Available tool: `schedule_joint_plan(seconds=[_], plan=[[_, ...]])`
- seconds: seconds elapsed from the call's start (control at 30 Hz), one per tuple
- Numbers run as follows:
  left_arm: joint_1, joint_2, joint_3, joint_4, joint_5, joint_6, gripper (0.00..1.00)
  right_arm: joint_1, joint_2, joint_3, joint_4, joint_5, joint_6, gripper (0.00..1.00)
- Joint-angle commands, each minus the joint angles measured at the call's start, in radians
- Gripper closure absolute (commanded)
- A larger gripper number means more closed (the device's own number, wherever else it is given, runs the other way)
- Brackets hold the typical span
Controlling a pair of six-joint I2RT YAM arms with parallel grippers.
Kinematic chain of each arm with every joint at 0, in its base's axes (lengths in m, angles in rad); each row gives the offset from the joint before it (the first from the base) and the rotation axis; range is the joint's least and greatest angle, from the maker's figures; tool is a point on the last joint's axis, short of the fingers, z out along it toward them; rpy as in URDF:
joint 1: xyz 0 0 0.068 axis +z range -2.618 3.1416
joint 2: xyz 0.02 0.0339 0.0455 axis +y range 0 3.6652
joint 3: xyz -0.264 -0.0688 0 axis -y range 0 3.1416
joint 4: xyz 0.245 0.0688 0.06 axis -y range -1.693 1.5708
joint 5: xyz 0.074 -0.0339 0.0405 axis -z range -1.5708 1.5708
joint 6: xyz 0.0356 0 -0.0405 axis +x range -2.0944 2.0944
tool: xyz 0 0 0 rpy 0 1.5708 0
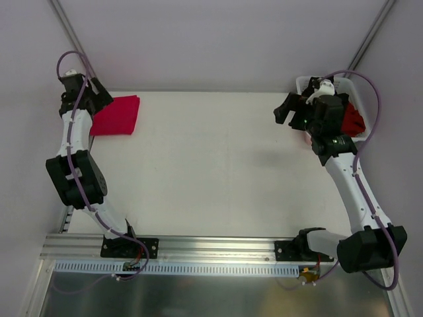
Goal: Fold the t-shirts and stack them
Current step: Reset both grippers
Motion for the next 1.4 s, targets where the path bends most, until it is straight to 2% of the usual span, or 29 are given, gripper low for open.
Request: schedule_joint_plan(seconds=[0.0, 0.17, 0.3, 0.7, 1.37], plan=[[-0.019, -0.037, -0.155, 0.089, 0.161, -0.093, 0.01, 0.010, -0.030, -0.008, 0.000, -0.098, 0.039, 0.01], [-0.033, -0.141, -0.241, 0.160, 0.194, -0.094, 0.01, 0.016, -0.065, -0.031, -0.042, -0.113, 0.048, 0.01], [-0.039, -0.178, -0.256, 0.163, 0.284, -0.113, 0.01, 0.018, -0.093, -0.053, -0.053, -0.101, 0.055, 0.01], [-0.215, -0.258, -0.295, 0.160, 0.286, -0.061, 0.02, 0.016, -0.090, -0.007, -0.077, -0.083, 0.008, 0.01], [-0.231, -0.350, -0.364, 0.147, 0.324, 0.013, 0.03, 0.016, -0.056, 0.000, 0.009, -0.109, 0.015, 0.01]])
